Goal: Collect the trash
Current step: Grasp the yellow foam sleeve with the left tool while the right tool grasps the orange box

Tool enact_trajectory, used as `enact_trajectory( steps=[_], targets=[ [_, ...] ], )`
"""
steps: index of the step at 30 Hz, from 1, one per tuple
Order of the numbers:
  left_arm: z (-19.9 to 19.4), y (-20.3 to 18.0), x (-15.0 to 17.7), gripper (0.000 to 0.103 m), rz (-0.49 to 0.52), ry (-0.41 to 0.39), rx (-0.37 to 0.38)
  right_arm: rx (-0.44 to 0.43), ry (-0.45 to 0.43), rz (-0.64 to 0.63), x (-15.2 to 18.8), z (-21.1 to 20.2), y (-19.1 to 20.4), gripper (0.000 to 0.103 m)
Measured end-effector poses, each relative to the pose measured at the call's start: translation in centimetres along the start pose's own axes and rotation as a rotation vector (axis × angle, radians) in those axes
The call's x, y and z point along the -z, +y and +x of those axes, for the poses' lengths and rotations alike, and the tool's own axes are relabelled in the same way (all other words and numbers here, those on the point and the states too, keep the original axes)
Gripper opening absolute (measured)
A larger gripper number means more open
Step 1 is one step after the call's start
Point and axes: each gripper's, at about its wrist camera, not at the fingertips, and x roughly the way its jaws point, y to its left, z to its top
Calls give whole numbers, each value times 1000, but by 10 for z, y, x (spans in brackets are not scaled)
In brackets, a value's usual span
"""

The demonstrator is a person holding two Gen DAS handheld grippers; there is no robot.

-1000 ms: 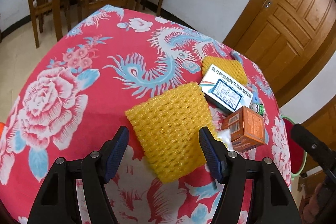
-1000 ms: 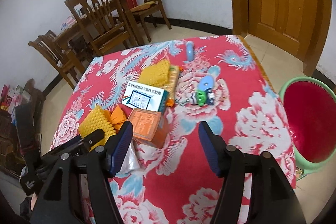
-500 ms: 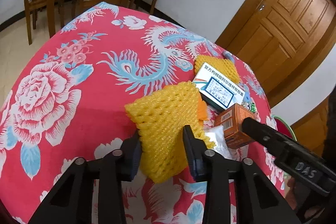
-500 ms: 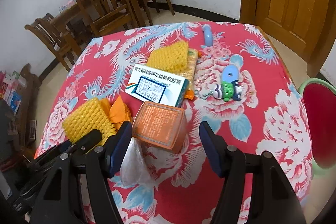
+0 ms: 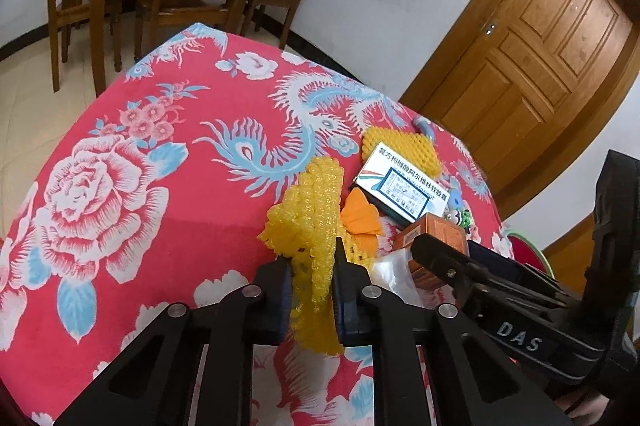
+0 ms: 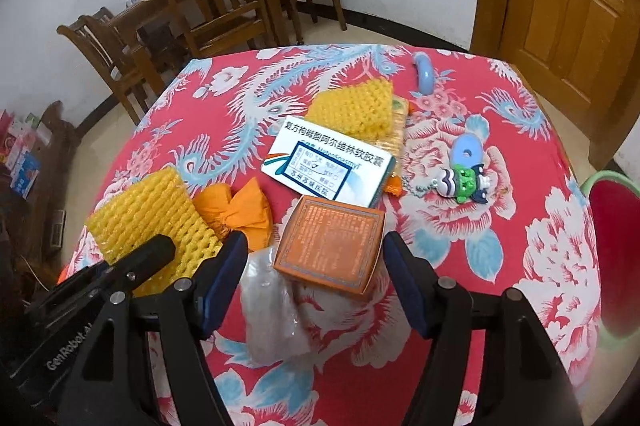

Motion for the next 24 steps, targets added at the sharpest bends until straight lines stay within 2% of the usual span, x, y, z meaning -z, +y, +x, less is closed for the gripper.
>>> enact_trajectory(
  steps=[9, 10, 11, 14, 24],
  targets=[
    [-10, 1, -2, 16, 1, -19, 2, 18, 33, 34, 1, 13, -7, 70],
    [-10, 1, -3, 16, 3, -20, 3, 12, 33, 40, 1, 13, -9, 68],
    [-11, -1, -2, 16, 6, -22, 3, 9, 30, 45, 2, 13, -11, 58],
    [-16, -4, -2, 15, 15, -28, 6, -2, 25, 64, 3, 10, -16, 57],
    [-37, -30, -3, 15, 74, -65, 25, -28, -60, 98, 5, -31, -38, 57]
  ],
)
